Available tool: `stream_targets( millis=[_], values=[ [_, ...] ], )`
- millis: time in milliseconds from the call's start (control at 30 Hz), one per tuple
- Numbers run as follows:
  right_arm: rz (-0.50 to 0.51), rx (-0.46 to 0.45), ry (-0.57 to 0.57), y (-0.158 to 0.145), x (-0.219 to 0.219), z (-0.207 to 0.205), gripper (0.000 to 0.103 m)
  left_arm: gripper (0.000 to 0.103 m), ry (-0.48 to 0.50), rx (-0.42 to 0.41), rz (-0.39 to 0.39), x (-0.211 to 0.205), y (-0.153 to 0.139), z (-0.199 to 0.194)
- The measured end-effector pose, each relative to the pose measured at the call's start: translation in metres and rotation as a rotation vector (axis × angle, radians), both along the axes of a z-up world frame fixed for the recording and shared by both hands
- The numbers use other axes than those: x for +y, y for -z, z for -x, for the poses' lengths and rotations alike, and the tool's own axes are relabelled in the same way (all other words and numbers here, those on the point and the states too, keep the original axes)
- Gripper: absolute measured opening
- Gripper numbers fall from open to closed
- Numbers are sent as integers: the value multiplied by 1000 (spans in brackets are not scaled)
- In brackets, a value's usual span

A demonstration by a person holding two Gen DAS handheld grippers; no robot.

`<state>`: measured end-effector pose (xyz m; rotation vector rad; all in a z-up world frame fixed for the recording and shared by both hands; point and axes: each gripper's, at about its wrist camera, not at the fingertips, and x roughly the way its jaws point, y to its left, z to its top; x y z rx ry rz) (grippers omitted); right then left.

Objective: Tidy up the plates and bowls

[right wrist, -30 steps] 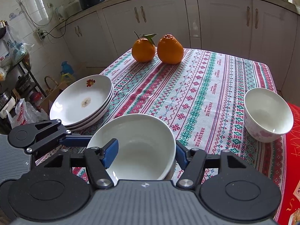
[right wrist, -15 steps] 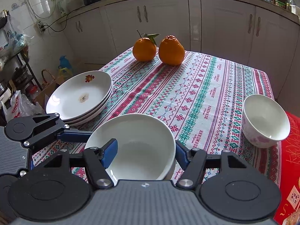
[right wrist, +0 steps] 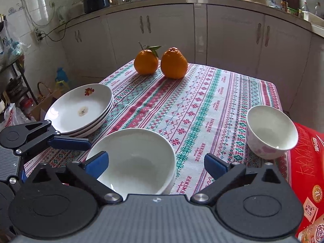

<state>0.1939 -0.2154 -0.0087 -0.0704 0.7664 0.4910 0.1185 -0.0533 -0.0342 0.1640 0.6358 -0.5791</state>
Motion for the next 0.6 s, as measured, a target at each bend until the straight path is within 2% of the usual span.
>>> stream_targets(
  millis=[333,600],
  values=[
    [27,-95,110,-6,-33,25,103,100,54,-22,-20,-3,-19,3],
    [71,-128,209,10,-62,27,103,101,95,-23,-52,-11,-35,-26]
  ],
)
